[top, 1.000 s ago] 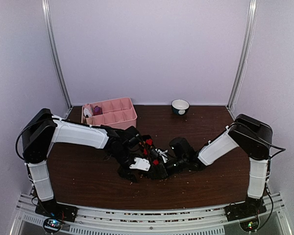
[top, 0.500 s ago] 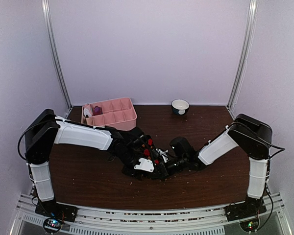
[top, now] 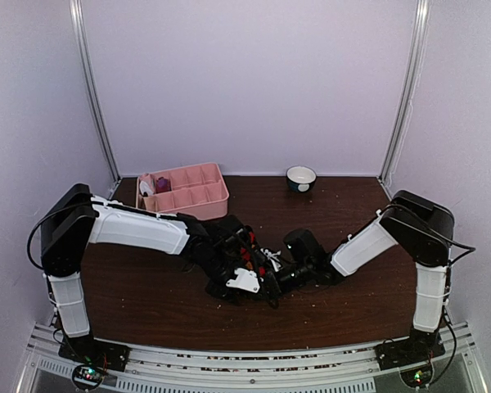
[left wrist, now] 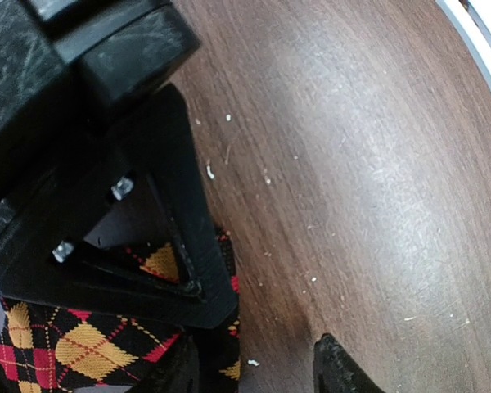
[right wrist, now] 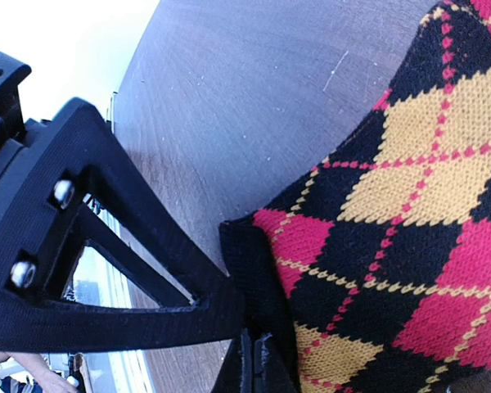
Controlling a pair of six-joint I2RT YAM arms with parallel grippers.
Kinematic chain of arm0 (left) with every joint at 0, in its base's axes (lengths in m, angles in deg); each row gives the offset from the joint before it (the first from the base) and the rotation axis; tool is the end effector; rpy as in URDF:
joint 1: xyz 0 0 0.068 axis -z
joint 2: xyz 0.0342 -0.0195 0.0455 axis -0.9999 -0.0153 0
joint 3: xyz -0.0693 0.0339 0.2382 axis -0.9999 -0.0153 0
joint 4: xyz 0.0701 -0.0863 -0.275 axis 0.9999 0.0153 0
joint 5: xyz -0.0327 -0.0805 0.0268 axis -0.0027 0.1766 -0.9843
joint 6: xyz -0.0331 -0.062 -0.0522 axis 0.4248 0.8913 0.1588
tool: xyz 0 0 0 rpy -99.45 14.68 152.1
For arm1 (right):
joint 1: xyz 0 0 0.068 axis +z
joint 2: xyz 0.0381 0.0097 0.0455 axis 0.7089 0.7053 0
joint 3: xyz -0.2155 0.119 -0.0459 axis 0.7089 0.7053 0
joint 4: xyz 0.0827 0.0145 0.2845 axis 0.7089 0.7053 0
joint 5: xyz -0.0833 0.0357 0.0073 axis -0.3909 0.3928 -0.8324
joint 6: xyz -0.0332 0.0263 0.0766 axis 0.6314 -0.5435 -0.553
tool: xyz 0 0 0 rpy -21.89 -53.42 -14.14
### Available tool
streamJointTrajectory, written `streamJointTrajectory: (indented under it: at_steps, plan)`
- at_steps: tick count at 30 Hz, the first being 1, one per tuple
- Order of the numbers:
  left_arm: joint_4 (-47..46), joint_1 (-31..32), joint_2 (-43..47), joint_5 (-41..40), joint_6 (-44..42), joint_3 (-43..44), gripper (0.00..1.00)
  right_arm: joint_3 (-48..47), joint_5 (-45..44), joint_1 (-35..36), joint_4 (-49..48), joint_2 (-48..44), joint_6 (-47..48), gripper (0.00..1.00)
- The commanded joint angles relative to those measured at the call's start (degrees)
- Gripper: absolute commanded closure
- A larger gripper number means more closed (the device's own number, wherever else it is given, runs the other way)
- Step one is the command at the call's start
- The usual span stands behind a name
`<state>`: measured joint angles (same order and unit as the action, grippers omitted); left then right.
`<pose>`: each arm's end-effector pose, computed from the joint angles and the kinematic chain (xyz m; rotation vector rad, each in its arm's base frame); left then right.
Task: Roll the socks
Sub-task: Roll the sock at the center of the board.
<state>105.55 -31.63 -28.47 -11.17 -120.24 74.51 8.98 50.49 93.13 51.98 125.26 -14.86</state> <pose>0.2052 -0.3591 0.0718 2.2747 1.5994 -0.3951 0.2169 0.3253 0.0186 -0.8362 2.4223 1.5891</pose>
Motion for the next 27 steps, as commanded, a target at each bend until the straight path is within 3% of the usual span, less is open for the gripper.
streamJointTrajectory:
  at_steps: [1, 4, 22, 27]
  plan:
    - [-1.7, 0.2, 0.8, 0.2, -0.1, -0.9, 0.55, 1.3, -1.8, -0.3, 5.2, 2.6, -0.4, 1.00]
    - [-2.5, 0.1, 0.1, -1.5, 0.8, -1.0, 0.60, 1.5, -1.8, -0.4, 4.7, 2.5, -0.8, 1.00]
    - [-3.4, -1.9, -1.4, -4.7, 2.1, -1.5, 0.63, 3.0, -0.4, -0.6, 1.6, 2.0, -2.4, 1.00]
    - [-1.8, -1.9, -4.0, -4.6, 2.2, 0.7, 0.71, 3.4, 0.0, -0.6, 1.5, 1.5, -2.5, 1.00]
